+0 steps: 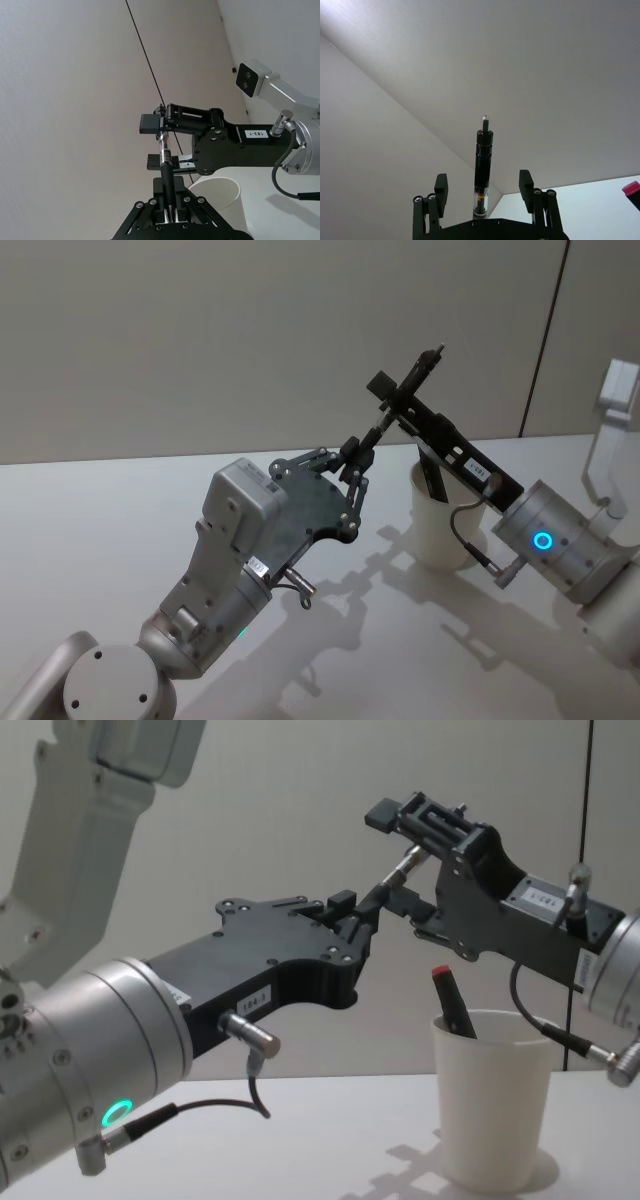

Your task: Place the pen into the pen holder.

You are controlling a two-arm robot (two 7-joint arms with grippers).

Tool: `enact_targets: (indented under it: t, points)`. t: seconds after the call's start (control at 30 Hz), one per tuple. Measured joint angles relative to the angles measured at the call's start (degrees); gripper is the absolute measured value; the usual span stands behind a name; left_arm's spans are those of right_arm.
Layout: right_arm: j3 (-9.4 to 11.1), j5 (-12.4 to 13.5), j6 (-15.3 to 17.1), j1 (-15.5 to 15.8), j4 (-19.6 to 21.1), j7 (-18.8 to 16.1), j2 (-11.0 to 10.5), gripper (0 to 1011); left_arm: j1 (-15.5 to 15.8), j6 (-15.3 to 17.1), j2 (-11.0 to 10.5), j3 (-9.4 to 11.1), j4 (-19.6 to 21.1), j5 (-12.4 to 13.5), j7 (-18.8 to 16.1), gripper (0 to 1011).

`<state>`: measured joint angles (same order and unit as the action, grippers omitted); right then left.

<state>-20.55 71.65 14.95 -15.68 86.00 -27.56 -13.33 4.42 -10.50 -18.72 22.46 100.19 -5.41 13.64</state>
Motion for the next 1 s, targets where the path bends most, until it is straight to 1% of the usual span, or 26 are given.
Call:
enact_targets:
  t: [0.03,0.1,0.13,0.17,0.2,0.23,0.27,0.3,0.4,0.47,0.5,0.57,0.7,0.77,0.9,1.0]
  points:
    - [-0.03,0.01,-0.04,-0.04,-0.05,-0.01,0.03,885,0.0,0.0,0.0,0.0,0.0,0.0,0.0,121]
    - [-0.05,0.02,-0.07,-0.09,-0.11,-0.01,0.06,862,0.0,0.0,0.0,0.0,0.0,0.0,0.0,121]
    - [-0.07,0.03,-0.1,-0.12,-0.15,-0.01,0.08,818,0.0,0.0,0.0,0.0,0.0,0.0,0.0,121]
    - [-0.07,0.03,-0.1,-0.12,-0.15,-0.01,0.08,818,0.0,0.0,0.0,0.0,0.0,0.0,0.0,121]
    - [-0.09,0.04,-0.12,-0.14,-0.19,-0.02,0.1,768,0.0,0.0,0.0,0.0,0.0,0.0,0.0,121]
    - [-0.1,0.04,-0.14,-0.16,-0.21,-0.02,0.12,748,0.0,0.0,0.0,0.0,0.0,0.0,0.0,121]
    - [-0.1,0.04,-0.14,-0.16,-0.21,-0.02,0.12,688,0.0,0.0,0.0,0.0,0.0,0.0,0.0,121]
    - [-0.12,0.05,-0.15,-0.19,-0.24,-0.03,0.13,680,0.0,0.0,0.0,0.0,0.0,0.0,0.0,121]
    - [-0.13,0.05,-0.17,-0.22,-0.29,-0.04,0.14,591,0.0,0.0,0.0,0.0,0.0,0.0,0.0,121]
    - [-0.15,0.05,-0.19,-0.23,-0.31,-0.03,0.15,507,0.0,0.0,0.0,0.0,0.0,0.0,0.0,121]
    - [-0.15,0.05,-0.2,-0.24,-0.32,-0.04,0.15,507,0.0,0.0,0.0,0.0,0.0,0.0,0.0,120]
    - [-0.17,0.05,-0.21,-0.25,-0.34,-0.04,0.16,405,0.0,0.0,0.0,0.0,0.0,0.0,0.0,121]
    - [-0.2,0.05,-0.24,-0.28,-0.36,-0.04,0.18,300,0.0,0.0,0.0,0.0,0.0,0.0,0.0,121]
    - [-0.21,0.05,-0.25,-0.29,-0.37,-0.04,0.2,201,0.0,0.0,0.0,0.0,0.0,0.0,0.0,121]
    - [-0.24,0.08,-0.25,-0.31,-0.37,-0.15,0.28,132,0.0,0.03,0.0,0.0,0.0,0.0,0.0,121]
    - [-0.23,0.08,-0.25,-0.32,-0.37,-0.15,0.27,132,0.0,0.03,0.0,0.0,0.0,0.0,0.0,121]
